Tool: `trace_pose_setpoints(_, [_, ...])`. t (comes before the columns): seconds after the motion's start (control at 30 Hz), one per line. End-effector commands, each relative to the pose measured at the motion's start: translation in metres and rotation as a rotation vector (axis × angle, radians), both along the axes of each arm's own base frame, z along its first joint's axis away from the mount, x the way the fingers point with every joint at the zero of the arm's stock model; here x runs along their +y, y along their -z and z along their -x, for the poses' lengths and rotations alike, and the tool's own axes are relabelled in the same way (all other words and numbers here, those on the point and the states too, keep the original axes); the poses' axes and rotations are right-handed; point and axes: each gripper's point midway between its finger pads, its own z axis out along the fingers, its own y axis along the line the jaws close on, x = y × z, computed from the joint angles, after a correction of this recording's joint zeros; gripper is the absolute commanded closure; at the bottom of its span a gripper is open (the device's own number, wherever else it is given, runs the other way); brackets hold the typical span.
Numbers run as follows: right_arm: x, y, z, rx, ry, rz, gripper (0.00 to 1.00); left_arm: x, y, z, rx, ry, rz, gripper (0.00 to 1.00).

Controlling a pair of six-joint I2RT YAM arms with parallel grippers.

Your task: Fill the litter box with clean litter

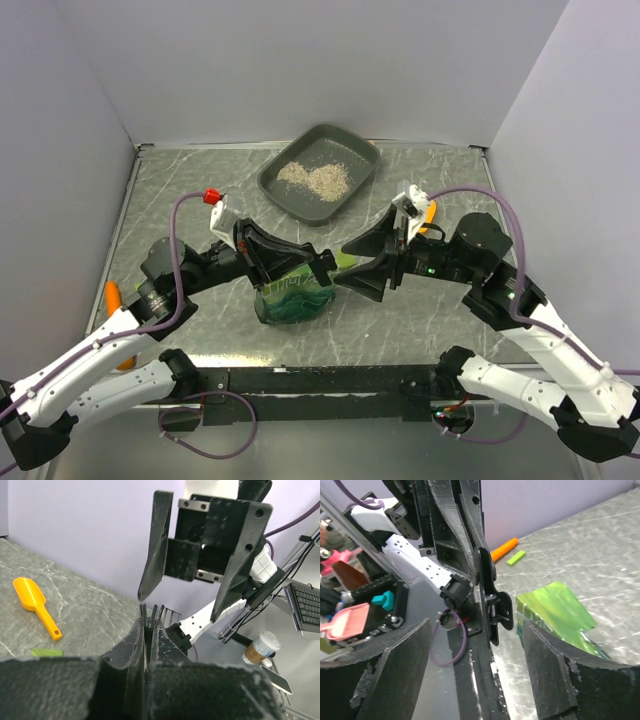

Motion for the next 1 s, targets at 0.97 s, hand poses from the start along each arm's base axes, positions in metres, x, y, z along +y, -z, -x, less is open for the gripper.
trace_pose_setpoints(0.97, [0.016, -0.009, 0.015, -0.089, -0.183, 0.014, 0.2, 0.006, -0.015, 0.037, -0.065, 0.155, 0.039, 0.99])
